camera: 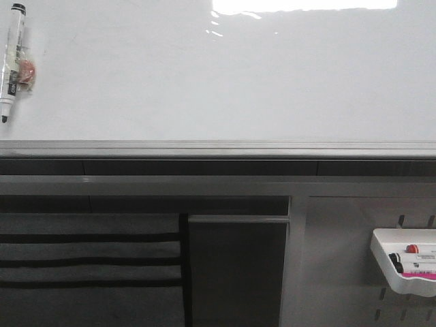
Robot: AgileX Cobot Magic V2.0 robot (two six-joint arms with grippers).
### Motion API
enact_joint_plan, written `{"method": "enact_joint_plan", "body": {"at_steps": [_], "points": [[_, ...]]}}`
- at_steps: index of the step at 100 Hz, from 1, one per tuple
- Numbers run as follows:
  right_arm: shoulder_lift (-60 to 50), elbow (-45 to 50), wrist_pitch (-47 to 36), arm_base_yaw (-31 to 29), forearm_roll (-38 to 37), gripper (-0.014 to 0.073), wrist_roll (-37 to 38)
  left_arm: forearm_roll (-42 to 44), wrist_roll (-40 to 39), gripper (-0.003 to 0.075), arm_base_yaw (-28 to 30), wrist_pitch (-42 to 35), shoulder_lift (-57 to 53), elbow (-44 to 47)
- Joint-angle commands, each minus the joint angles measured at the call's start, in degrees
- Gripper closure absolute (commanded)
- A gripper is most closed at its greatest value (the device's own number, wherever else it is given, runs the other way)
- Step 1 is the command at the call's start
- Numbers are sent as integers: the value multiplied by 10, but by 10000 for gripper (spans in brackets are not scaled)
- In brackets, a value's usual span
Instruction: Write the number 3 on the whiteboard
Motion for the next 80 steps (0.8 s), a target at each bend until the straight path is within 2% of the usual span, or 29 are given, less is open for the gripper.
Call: {"method": "enact_joint_plan", "body": {"at_steps": [1, 65, 80], "points": [[-8, 16, -44, -2, -1, 658, -2, -1, -5, 741, -5, -43, -16, 3], [-8, 16, -44, -2, -1, 658, -2, -1, -5, 741, -5, -43, -16, 3], [-8, 16, -69, -2, -1, 658, -2, -1, -5, 741, -5, -43, -16, 3]]}}
